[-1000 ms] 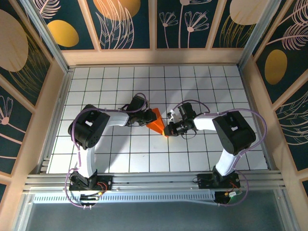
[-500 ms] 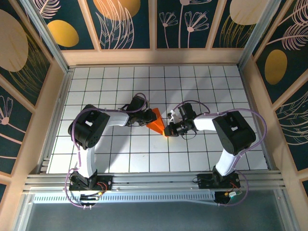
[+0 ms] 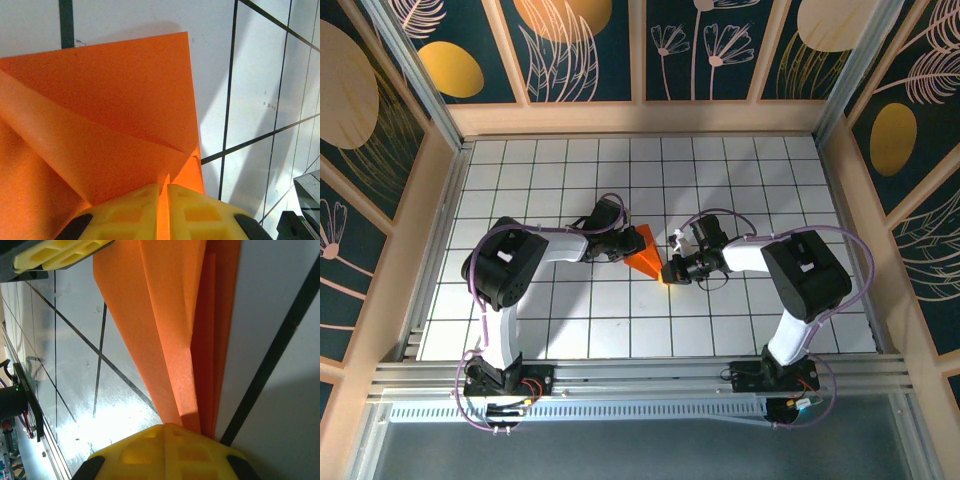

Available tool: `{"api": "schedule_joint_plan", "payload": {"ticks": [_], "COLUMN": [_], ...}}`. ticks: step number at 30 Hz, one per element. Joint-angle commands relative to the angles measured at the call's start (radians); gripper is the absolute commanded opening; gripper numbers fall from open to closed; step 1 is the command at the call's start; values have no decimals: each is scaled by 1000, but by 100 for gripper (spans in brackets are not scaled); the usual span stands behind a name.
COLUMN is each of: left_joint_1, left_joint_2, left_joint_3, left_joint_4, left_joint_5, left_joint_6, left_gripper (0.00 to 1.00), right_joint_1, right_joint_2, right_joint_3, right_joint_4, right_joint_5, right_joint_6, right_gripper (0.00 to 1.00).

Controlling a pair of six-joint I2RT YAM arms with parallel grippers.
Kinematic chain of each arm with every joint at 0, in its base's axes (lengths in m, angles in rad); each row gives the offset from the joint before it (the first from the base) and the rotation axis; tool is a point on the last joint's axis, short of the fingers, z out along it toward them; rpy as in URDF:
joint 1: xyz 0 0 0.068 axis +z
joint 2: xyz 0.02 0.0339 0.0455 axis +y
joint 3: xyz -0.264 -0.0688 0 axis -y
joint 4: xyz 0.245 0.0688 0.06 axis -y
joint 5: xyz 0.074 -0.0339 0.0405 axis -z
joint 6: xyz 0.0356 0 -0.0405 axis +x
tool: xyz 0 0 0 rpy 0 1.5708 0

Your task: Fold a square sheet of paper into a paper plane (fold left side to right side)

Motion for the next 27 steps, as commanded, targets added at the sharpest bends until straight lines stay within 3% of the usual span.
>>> {"api": "schedule_joint_plan", "payload": {"ticks": [1, 16, 27], "left_joint_1": [0, 1, 0], "left_joint_2": [52, 60, 59], "left_joint_3": [3, 8, 8], "left_joint_4": [-60, -64, -63], "left_joint_5": [-46, -52, -51], "left_joint_6": [16, 16, 15], "left_gripper": [13, 13, 13], "right_joint_1": [5, 4, -40], "right_joint_2": [1, -54, -201], "right_joint_3": [-31, -88, -49], "right_joint_4": [-38, -43, -197], "right_joint_5": [33, 34, 34], "right_joint_6": [-1, 3, -55], "right_gripper": [0, 0, 0]}}
